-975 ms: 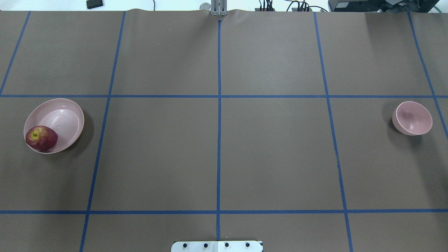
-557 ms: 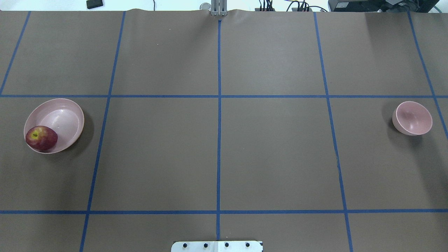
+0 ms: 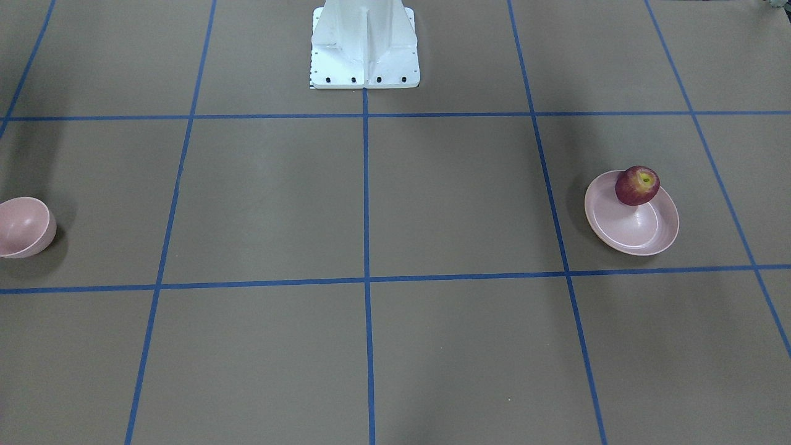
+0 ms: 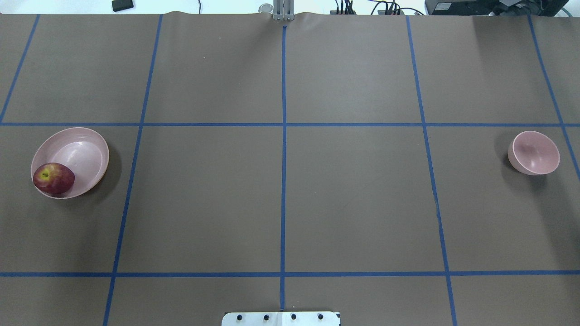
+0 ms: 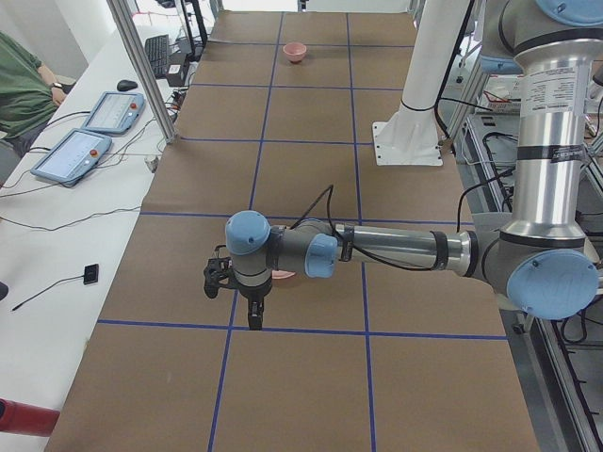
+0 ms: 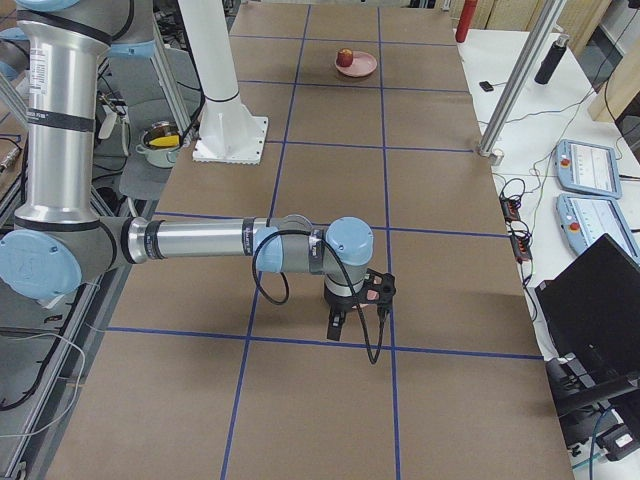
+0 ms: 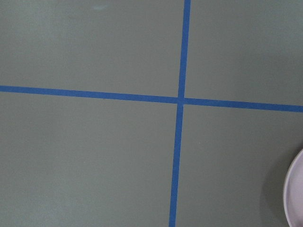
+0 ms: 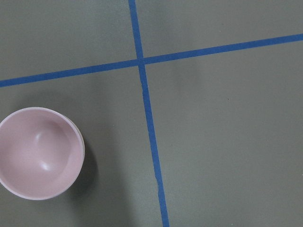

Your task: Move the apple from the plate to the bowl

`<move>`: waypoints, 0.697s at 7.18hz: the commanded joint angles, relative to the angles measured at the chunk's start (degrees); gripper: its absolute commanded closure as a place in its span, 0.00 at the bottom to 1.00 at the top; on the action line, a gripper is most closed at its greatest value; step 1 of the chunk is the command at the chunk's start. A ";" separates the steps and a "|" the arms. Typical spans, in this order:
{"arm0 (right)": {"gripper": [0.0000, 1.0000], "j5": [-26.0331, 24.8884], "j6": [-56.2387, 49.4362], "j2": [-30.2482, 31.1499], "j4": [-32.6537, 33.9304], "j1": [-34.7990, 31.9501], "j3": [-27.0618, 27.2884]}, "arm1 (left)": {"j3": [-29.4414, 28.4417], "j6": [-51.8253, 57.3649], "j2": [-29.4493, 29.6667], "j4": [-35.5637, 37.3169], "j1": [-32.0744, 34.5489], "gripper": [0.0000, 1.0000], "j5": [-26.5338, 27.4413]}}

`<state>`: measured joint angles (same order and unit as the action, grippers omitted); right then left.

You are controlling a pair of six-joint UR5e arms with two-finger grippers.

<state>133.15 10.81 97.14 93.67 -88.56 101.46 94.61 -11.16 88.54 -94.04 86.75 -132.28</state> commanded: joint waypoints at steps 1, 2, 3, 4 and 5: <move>0.00 -0.17 0.00 -0.55 0.02 -0.13 0.06 | 0.40 -0.27 0.05 -0.09 0.00 0.01 0.00; 0.00 -0.17 0.00 -0.64 -0.07 -0.13 0.23 | 0.84 -0.35 0.14 -0.18 0.00 0.01 0.00; 0.00 0.26 0.00 -0.20 0.02 -0.13 1.19 | 1.37 -0.36 0.23 -0.09 0.00 0.01 -0.08; 0.00 0.27 0.09 -0.11 -0.15 -0.13 1.20 | 2.24 -0.44 0.05 -0.52 -0.35 0.01 -0.17; 0.00 0.87 0.44 -0.89 -0.42 -0.04 1.46 | 2.25 -0.62 0.23 -0.53 -0.44 0.01 -0.26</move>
<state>133.53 10.96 96.75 93.49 -88.67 102.60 96.50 -11.62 88.68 -94.44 86.48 -132.43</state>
